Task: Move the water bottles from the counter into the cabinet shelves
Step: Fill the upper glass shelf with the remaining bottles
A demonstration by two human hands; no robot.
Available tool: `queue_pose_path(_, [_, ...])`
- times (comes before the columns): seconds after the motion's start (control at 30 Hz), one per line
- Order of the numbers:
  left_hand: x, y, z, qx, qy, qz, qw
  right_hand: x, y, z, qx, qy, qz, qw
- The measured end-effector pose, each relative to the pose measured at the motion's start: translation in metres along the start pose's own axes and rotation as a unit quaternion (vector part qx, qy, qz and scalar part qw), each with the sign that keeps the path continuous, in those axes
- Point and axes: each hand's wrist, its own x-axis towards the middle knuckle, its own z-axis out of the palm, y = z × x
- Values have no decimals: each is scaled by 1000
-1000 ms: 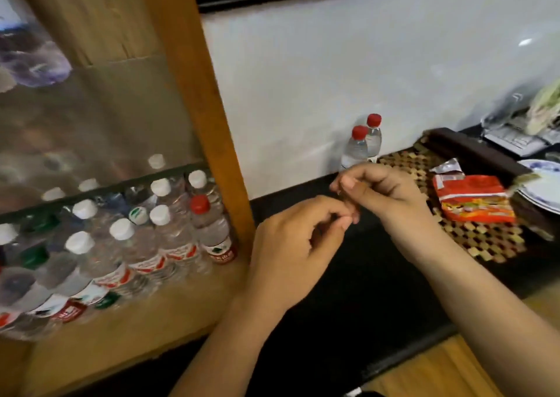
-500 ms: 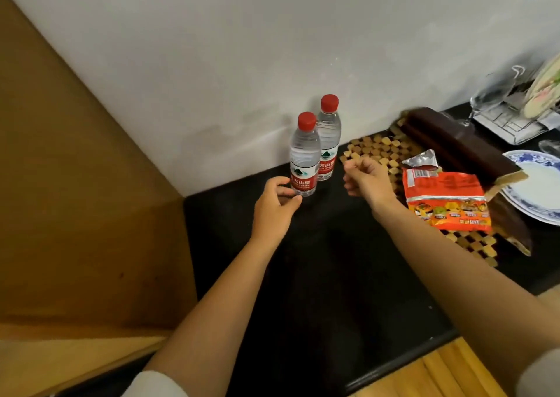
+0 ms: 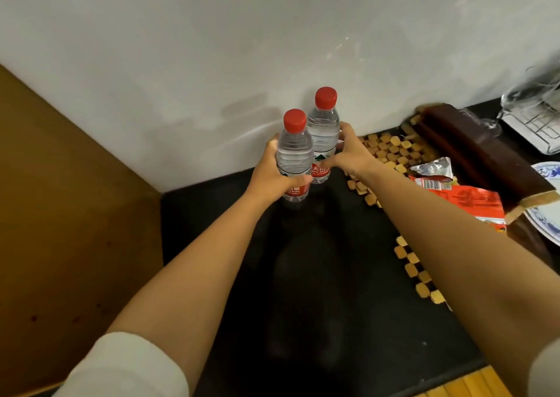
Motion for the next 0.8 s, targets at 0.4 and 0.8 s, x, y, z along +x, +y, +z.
queue_pose_path(0.4, [-13,1,1,-8,21,-4,1000,-5,2,-4,-83,-1,-23,996])
queue_pose_path(0.8, [-118,-30,-12,-29,47,2,998,-98,21,24,-93,-108,-58,988])
